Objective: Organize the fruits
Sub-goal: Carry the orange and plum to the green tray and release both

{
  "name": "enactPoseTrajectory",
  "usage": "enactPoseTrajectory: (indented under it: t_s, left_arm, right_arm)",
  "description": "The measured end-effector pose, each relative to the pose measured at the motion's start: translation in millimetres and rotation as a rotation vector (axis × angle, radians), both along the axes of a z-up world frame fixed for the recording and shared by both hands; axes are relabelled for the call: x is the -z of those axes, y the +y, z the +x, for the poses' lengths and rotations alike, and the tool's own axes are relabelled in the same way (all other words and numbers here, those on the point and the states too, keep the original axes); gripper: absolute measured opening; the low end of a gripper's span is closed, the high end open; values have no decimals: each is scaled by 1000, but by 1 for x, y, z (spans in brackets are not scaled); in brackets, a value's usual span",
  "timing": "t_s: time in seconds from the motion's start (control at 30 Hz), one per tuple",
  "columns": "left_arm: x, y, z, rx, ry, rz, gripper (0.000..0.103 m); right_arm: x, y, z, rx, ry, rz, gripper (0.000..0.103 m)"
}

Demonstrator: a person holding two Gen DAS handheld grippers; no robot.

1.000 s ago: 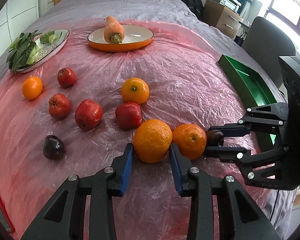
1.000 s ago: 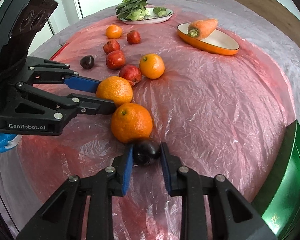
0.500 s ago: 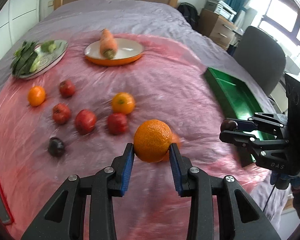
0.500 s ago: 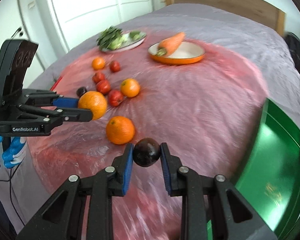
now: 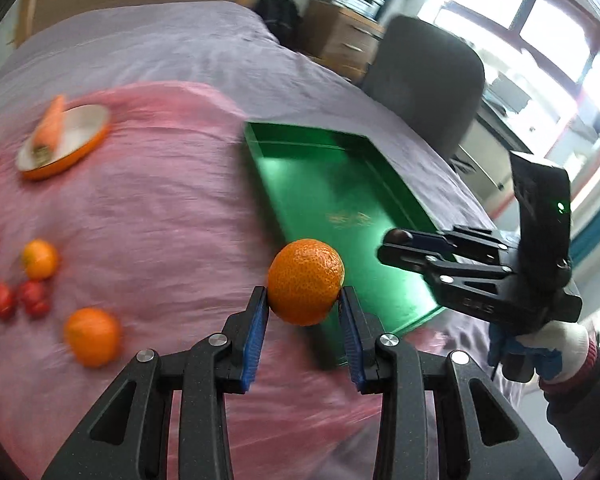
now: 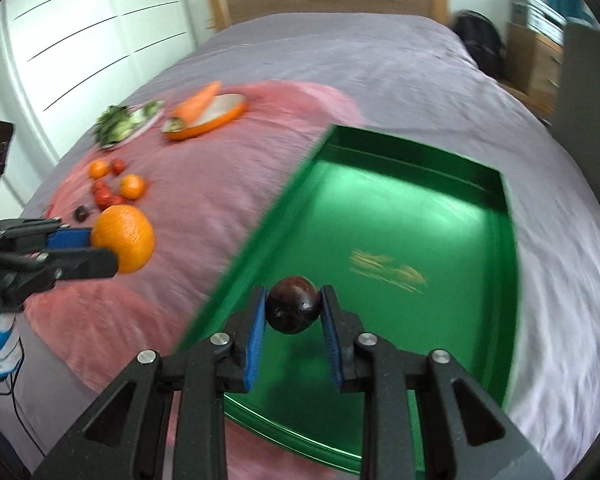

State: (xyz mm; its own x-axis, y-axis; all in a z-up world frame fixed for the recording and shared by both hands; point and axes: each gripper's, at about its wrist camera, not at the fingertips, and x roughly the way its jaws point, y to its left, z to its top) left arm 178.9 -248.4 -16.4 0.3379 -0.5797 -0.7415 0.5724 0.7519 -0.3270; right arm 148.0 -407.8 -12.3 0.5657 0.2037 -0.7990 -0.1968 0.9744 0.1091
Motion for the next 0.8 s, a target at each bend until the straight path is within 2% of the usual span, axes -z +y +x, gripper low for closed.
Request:
enactPoseTrajectory:
  t_s: [0.27, 0.47, 0.53, 0.6, 0.63, 0.8]
  left_arm:
    - [13, -67, -8, 84, 14, 100, 31]
    - [18, -83, -17, 99, 8, 167, 31]
    - [21, -85, -19, 98, 1, 184, 32]
    - [24, -85, -17, 101, 5, 190, 32]
    - [24, -85, -17, 101, 5, 195, 32]
    - [19, -82, -19, 100, -3, 185, 32]
  right_arm:
    - [19, -45, -11, 122, 39, -13, 28]
    - [28, -58, -15, 154, 51, -29, 29]
    - [30, -59, -15, 160, 57, -41, 40]
    - [30, -58, -16, 161, 58, -55, 86]
    - [31, -57, -16, 161, 58, -65, 94]
    - [31, -57, -17, 169, 68, -101, 103]
